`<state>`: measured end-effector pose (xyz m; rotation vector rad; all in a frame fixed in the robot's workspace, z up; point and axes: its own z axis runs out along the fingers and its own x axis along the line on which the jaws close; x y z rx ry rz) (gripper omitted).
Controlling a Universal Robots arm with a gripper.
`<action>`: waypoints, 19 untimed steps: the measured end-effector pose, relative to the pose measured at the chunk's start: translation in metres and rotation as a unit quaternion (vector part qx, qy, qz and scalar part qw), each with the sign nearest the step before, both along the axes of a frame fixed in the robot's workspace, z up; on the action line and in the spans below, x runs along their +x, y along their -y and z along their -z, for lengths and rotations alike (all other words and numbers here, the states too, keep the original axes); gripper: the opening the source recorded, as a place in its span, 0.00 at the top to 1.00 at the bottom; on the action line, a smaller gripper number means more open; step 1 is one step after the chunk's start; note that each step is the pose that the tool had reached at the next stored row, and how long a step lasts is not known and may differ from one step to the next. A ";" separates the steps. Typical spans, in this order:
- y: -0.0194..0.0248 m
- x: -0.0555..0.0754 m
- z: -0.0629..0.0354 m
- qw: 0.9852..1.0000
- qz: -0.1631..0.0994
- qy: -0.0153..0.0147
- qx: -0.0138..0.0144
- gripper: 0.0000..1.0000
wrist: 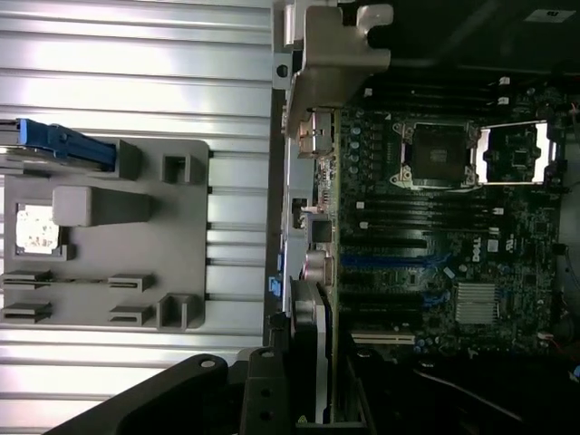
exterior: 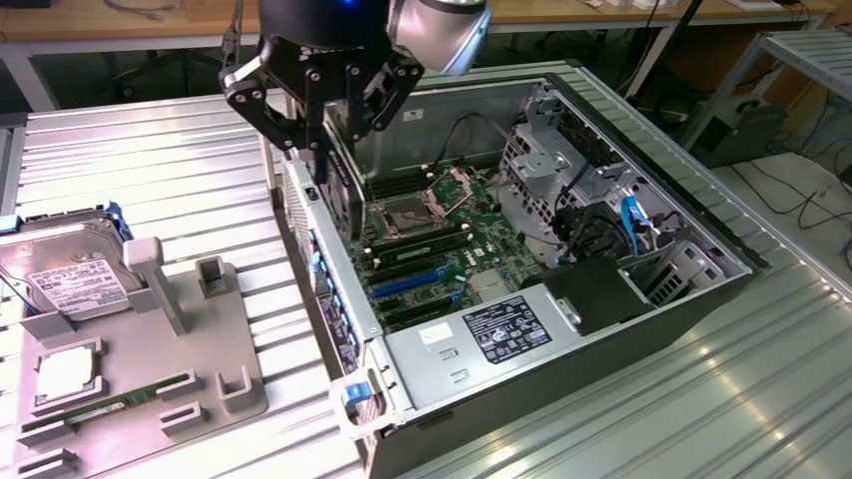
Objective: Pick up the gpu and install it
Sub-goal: 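Pick up the gpu and move the gpu toward the slot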
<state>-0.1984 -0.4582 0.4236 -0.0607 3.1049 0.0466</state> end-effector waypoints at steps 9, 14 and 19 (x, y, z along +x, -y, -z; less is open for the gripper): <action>-0.0003 0.022 0.0000 1.000 0.000 0.000 0.000 0.71; -0.0002 0.029 0.0001 1.000 0.000 0.000 0.000 0.71; -0.0003 0.038 0.0002 1.000 0.000 0.000 0.000 0.71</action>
